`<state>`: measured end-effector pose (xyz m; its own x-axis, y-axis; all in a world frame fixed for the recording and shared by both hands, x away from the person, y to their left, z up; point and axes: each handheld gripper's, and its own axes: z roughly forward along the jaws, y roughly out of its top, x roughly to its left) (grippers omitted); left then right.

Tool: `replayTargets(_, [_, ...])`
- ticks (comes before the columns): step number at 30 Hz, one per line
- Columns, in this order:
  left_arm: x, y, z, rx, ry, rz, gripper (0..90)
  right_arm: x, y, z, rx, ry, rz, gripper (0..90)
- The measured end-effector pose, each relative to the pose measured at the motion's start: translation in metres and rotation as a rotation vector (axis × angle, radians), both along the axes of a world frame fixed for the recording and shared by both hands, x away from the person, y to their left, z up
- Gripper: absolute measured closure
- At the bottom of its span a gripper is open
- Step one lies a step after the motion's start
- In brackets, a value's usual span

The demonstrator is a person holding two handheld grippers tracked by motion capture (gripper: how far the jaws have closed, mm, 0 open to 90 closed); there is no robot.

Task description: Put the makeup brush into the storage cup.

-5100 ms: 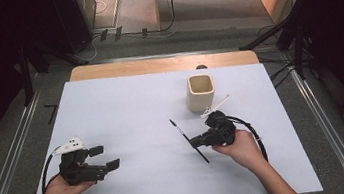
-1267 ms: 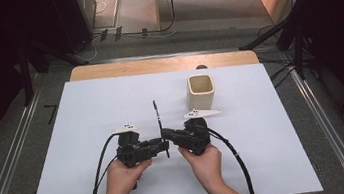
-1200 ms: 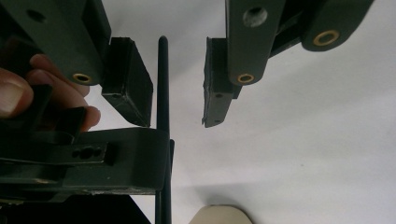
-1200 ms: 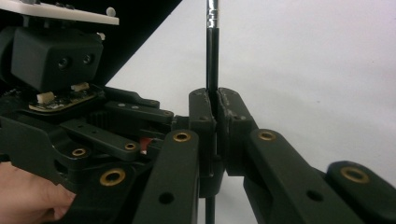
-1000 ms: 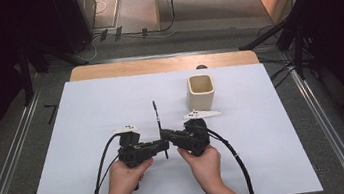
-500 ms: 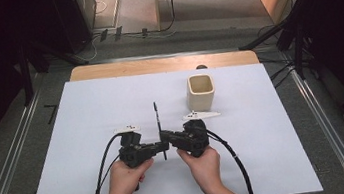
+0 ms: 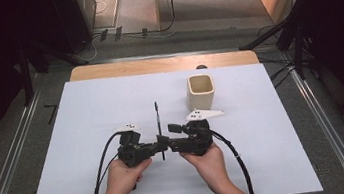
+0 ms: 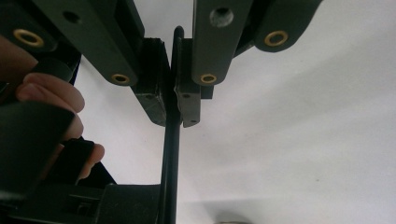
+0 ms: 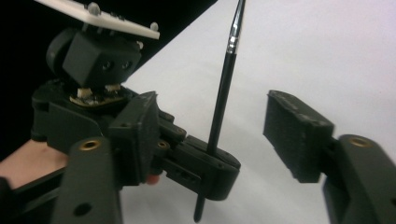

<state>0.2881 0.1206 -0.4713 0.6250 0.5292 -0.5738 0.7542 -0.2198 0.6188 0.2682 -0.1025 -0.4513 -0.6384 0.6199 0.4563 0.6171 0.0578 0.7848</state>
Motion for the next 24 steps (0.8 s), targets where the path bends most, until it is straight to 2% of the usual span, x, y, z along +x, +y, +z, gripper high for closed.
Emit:
replayTargets(2, [0.001,0.0,0.0,0.003,-0.006,-0.011,85.1,0.0,-0.002,0.0,-0.008,-0.005,0.012,29.3])
replayTargets(10, [0.002,0.001,0.0,0.007,-0.002,-0.048,85.0,0.003,-0.014,0.005,0.019,-0.034,0.063,24.8])
replayTargets(17, [0.003,0.0,0.0,-0.01,0.005,-0.091,85.0,0.01,-0.018,0.002,0.073,-0.019,0.13,27.6])
replayTargets(21, [0.002,-0.001,-0.001,-0.022,0.002,-0.114,85.0,0.015,-0.017,-0.001,0.102,0.007,0.14,29.6])
replayTargets(24, [0.003,-0.002,-0.002,-0.029,-0.005,-0.129,85.0,0.019,-0.017,-0.005,0.105,0.024,0.14,32.1])
